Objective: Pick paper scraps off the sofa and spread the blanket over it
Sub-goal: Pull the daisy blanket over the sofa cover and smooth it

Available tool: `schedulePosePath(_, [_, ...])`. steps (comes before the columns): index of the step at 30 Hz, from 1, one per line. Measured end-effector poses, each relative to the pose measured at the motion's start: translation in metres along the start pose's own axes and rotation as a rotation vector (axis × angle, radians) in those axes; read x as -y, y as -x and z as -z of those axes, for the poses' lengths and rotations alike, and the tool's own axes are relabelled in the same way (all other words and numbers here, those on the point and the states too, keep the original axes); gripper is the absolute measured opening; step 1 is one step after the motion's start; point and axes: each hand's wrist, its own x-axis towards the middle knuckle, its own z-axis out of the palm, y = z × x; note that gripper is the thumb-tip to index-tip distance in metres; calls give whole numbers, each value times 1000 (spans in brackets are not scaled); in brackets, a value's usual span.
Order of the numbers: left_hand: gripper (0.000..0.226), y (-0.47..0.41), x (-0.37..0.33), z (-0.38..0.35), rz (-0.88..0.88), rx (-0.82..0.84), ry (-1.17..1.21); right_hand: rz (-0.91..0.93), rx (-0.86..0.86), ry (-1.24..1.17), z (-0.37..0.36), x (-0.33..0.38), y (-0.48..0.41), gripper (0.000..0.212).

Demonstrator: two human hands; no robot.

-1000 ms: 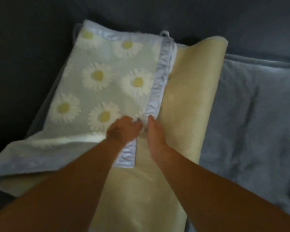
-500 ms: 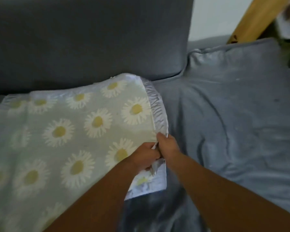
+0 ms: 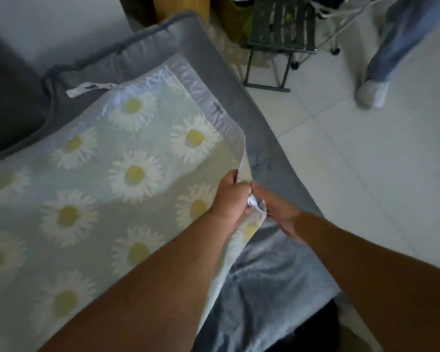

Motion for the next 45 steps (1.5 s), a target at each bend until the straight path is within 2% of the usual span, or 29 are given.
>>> schedulePosePath(5, [22, -20, -15, -83, -18, 38, -63, -32, 96, -129, 77, -16, 27, 42])
schedulePosePath(8, [20, -25, -13, -124, -55, 67, -117, -209, 108, 42, 123, -21, 48, 40])
schedulePosePath(11, [25, -23, -7, -168, -56, 83, -141, -420, 147, 83, 169, -30, 67, 48])
schedulePosePath(12, [29, -22, -3, -182, -49, 134, -121, -460, 85, 123, 183, -32, 72, 50])
schedulePosePath(14, [41, -19, 8, -208, -4, 313, -123, -440, -236, 293, 212, -44, 73, 46])
schedulePosePath(16, [56, -17, 27, -217, 9, 433, -342, -338, -630, 488, 235, -65, 67, 37])
schedulePosePath(17, [61, -16, 34, -215, -17, 453, -483, -315, -753, 575, 242, -72, 65, 34])
schedulePosePath(18, [64, -16, 43, -207, -61, 449, -626, -333, -811, 658, 243, -78, 63, 37])
schedulePosePath(20, [65, -14, 60, -176, -190, 367, -938, -394, -794, 841, 228, -87, 54, 61])
schedulePosePath(21, [63, -12, 69, -158, -262, 325, -1091, -371, -766, 917, 215, -91, 51, 71])
schedulePosePath(23, [63, -7, 82, -113, -323, 252, -1270, -232, -626, 968, 170, -94, 36, 77])
schedulePosePath(26, [67, 7, 92, -32, -258, 110, -1285, -81, -312, 996, 71, -88, 15, 70])
schedulePosePath(30, [66, 41, 98, 88, -138, -76, -1293, 203, -107, 1117, -68, -73, 5, 67])
schedulePosePath(33, [64, 71, 109, 182, -52, -246, -1222, 322, 33, 1213, -162, -68, 7, 67])
schedulePosePath(35, [67, 92, 119, 232, 55, -292, -1193, 341, 108, 1251, -208, -74, 10, 69])
schedulePosePath(40, [77, 167, 163, 394, 307, -467, -953, 479, 303, 1436, -364, -109, 38, 74])
schedulePosePath(41, [79, 192, 183, 441, 351, -517, -889, 524, 359, 1494, -414, -123, 46, 76])
schedulePosePath(43, [85, 210, 190, 476, 396, -560, -854, 552, 414, 1540, -448, -130, 54, 82])
schedulePosePath(45, [94, 256, 228, 559, 458, -648, -791, 656, 512, 1641, -548, -159, 68, 91])
